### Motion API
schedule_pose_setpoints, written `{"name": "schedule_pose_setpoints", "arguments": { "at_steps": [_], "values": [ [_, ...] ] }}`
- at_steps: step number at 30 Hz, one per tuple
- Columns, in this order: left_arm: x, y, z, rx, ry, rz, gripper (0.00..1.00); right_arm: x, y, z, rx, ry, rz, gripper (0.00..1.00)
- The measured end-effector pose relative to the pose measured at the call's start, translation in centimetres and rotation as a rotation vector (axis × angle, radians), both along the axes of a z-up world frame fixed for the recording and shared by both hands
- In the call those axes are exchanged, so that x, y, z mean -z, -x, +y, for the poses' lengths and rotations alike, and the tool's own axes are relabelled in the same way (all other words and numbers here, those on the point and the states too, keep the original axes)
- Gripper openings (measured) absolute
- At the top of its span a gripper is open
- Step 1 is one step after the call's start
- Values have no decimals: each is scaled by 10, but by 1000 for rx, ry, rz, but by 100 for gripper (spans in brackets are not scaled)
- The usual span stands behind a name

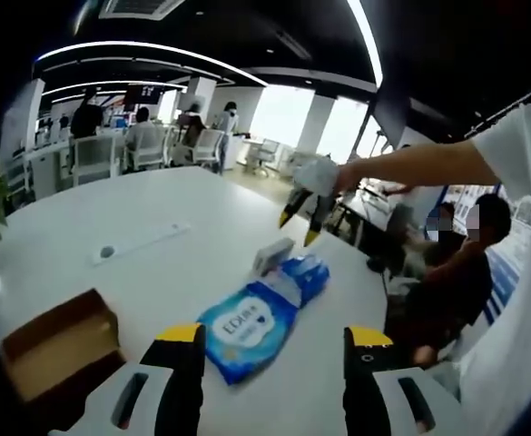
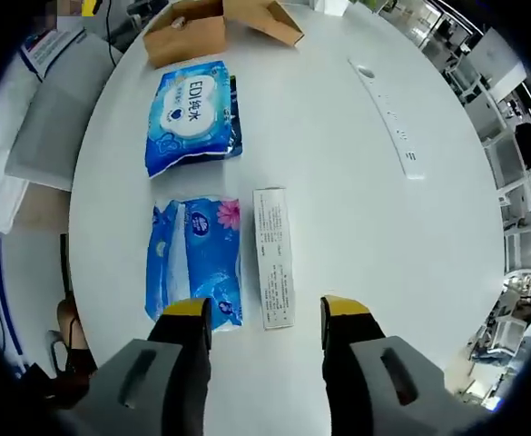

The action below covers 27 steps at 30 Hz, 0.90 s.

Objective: Operate the shoe box by opening the lid, removing the specified soft item, and placing it in the target area until the item is outside and the box remains undamaged.

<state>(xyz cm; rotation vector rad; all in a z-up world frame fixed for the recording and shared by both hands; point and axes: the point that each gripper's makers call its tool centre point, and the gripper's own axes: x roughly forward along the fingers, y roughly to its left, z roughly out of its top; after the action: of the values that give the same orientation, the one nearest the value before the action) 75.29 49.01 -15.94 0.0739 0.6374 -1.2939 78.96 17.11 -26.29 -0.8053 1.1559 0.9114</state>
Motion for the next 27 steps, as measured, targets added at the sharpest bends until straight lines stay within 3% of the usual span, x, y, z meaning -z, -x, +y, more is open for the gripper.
{"name": "schedule_pose_setpoints", "arguments": {
  "at_steps": [5, 10, 16, 22, 27],
  "values": [
    [-9, 13, 5, 6, 8, -21, 63, -21, 9, 11, 19, 4, -15, 48],
    [-11, 16, 23, -1, 17, -38, 63, -38, 19, 30, 11, 9, -36, 50],
    [-16, 23, 53, -23, 23, -55, 63, -61, 34, 71, -16, -21, -73, 50],
    [-25, 42, 74, -36, 21, -64, 63, -73, 43, 104, -34, -31, -93, 50],
    [-34, 45, 101, -46, 21, -77, 63, -78, 42, 126, -31, -39, -103, 48]
  ]
}}
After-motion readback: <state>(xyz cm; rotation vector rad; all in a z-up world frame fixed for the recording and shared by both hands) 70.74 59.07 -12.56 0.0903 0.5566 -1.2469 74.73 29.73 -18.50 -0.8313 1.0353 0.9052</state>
